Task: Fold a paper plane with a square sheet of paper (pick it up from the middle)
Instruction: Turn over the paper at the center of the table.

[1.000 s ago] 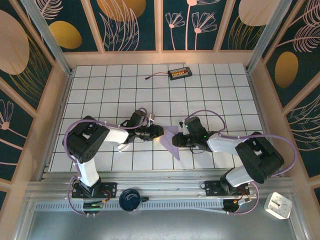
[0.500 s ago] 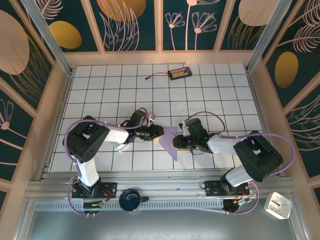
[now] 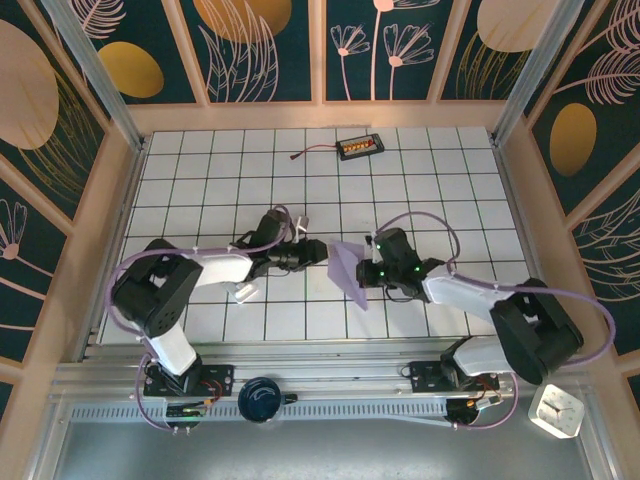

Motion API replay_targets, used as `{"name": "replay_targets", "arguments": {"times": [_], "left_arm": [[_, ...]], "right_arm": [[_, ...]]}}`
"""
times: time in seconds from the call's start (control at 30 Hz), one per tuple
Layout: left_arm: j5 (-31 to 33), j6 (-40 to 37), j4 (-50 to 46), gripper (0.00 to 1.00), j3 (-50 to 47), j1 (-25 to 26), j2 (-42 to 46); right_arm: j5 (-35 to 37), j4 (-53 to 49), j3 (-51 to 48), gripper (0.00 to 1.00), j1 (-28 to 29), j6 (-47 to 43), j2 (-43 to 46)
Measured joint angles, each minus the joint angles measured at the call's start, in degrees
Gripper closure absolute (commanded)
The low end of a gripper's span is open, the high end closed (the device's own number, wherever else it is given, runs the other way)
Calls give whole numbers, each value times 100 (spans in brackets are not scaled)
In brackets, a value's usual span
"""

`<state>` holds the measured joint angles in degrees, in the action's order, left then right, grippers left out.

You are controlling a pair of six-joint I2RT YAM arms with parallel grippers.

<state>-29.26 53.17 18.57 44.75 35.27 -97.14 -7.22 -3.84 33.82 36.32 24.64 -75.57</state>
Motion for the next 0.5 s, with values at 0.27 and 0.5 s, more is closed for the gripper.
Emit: {"name": "replay_targets", "arguments": {"times": [0.27,0.5], "left_arm": [[402,-330,-627,63,48,-723,960],[686,-518,-1021,61,-4,-1174,1185]], "right_arm": [[3193,-2317,1784,100,466,177,-92],[5466,-4444,2800,100,1001,1058,-1797]]}}
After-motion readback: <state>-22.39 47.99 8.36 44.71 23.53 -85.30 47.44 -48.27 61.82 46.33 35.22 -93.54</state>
